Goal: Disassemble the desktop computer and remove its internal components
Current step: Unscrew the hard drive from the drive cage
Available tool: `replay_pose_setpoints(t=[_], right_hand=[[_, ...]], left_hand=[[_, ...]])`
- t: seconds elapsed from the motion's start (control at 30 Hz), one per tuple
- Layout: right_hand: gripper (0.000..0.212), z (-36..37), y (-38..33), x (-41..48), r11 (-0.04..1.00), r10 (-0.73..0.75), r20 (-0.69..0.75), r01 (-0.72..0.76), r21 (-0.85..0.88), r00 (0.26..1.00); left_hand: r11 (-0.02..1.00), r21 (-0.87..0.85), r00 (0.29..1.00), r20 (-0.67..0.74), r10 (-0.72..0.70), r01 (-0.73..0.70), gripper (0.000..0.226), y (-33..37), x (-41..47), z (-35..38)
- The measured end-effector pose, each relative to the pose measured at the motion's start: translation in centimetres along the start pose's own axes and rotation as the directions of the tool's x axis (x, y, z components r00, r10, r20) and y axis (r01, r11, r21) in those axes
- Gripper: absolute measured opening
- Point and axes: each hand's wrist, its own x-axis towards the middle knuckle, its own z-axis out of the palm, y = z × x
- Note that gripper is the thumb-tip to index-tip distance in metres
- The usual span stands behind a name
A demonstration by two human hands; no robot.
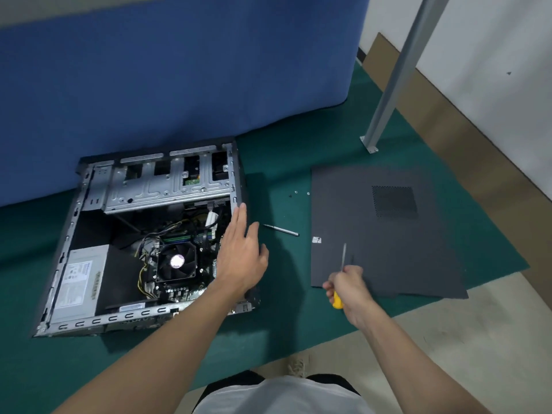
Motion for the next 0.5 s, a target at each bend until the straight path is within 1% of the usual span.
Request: replay_pose_setpoints(t=[0.07,0.1,0.17,0.23,0.3,0.4,0.5], right_hand=[[0.032,1.3,-1.2,-1.3,0.984,-0.124,0.134,0.139,-0.109,0.983],[0.029,1.9,-2.0,-1.9,0.958,-0.179,0.196,0.216,-0.187,0.964],[0.018,3.0,-4.0,-2.6,0.861,-0.275,0.297,0.372,-0.347,0.914],[0.009,4.1,-6.3,-3.1,0.746,-0.355,0.351,0.489,-0.451,0.866],[0.016,5.2,-8.9,-3.8,0.680,-0.442,0.345,0.560,-0.473,0.828],[0.015,7.0,-12.3,-4.5,0.679,-0.560,0.270,0.621,-0.391,0.783],[0.009,8.5,-15.0,-4.7,0.698,-0.649,0.133,0.656,-0.287,0.749]], left_hand=[[1.000,-0.019,0.999,0.020,0.025,-0.024,0.059,-1.0,-0.1,-0.7],[0.999,-0.020,0.999,0.030,0.026,-0.025,0.062,-1.5,-0.1,-1.1],[1.000,0.004,0.999,0.051,-0.001,0.001,0.067,-2.7,-0.1,-2.0],[0.998,0.030,0.996,0.078,-0.049,0.046,0.073,-4.0,0.1,-2.7],[0.996,0.037,0.992,0.100,-0.083,0.079,0.074,-5.2,0.5,-3.3],[0.993,0.067,0.988,0.118,-0.102,0.095,0.073,-7.2,1.5,-4.2],[0.992,0.102,0.984,0.154,-0.086,0.070,0.073,-9.0,2.8,-4.9]])
